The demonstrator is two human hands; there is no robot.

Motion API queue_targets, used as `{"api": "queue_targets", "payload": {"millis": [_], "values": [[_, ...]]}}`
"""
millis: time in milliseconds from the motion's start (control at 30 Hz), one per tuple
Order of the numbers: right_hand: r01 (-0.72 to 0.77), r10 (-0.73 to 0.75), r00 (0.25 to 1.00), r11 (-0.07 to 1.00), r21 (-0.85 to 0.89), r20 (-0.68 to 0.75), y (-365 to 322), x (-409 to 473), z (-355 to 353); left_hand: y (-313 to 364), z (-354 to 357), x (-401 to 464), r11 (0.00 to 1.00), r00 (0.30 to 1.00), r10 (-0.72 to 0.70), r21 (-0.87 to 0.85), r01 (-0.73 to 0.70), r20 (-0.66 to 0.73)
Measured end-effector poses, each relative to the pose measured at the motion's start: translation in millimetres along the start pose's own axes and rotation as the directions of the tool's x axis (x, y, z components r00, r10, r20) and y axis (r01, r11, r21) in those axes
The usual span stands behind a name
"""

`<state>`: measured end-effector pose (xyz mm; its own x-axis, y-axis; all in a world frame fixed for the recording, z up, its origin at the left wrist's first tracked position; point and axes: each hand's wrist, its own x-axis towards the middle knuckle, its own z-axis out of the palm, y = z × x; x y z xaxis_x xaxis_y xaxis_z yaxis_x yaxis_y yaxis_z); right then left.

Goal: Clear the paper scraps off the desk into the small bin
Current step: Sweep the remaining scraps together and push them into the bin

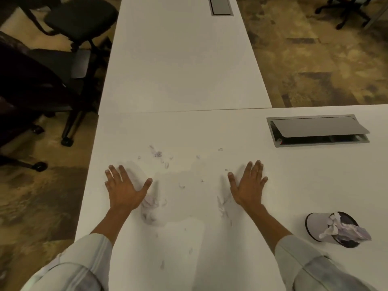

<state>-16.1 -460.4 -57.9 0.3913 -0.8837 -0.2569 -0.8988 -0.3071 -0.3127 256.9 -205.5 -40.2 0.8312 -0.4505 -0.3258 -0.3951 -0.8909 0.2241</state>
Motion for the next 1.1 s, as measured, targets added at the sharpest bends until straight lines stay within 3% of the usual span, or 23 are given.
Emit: {"api": "queue_targets", "payload": {"millis": [100,200,300,400,467,633,800,1000,1100], "values": [[-0.065,0.066,0.998,0.997,-0.047,0.020,24.7,11.9,0.7,-3.1,0.6,12.8,0.999,0.999,0.029,-0.044,-0.028,0.028],[-0.015,0.018,0.999,0.996,-0.089,0.029,23.3,-8.3,19.0,3.9,12.4,14.4,0.996,0.997,0.069,-0.060,-0.066,0.041],[0.171,-0.164,0.982,0.982,-0.077,0.099,-0.9,-47.0,41.1,18.5,31.9,4.6,0.990,0.990,0.137,-0.028,-0.136,0.043],[0.475,-0.462,0.868,0.879,-0.033,0.184,-28.9,-77.9,56.2,38.4,46.8,-5.3,0.965,0.967,0.256,-0.055,-0.256,-0.006],[0.556,-0.555,0.818,0.830,0.039,0.152,-41.2,-69.2,51.9,49.0,48.4,-2.9,0.946,0.948,0.315,-0.063,-0.318,-0.046],[0.399,-0.401,0.914,0.916,0.044,0.064,-60.3,21.4,8.5,53.2,24.7,31.8,0.958,0.958,0.286,-0.015,-0.287,-0.032],[0.360,-0.340,0.908,0.932,-0.037,0.246,-62.1,73.3,-5.3,52.3,7.9,60.1,0.961,0.957,0.276,-0.031,-0.274,0.095],[0.546,-0.488,0.814,0.828,-0.128,0.315,-74.8,20.8,30.4,58.1,15.3,45.4,0.903,0.895,0.415,0.042,-0.427,0.163],[0.756,-0.668,0.628,0.645,-0.109,0.400,-73.0,-15.6,45.7,48.2,23.0,27.6,0.817,0.804,0.569,-0.006,-0.577,0.176]]}}
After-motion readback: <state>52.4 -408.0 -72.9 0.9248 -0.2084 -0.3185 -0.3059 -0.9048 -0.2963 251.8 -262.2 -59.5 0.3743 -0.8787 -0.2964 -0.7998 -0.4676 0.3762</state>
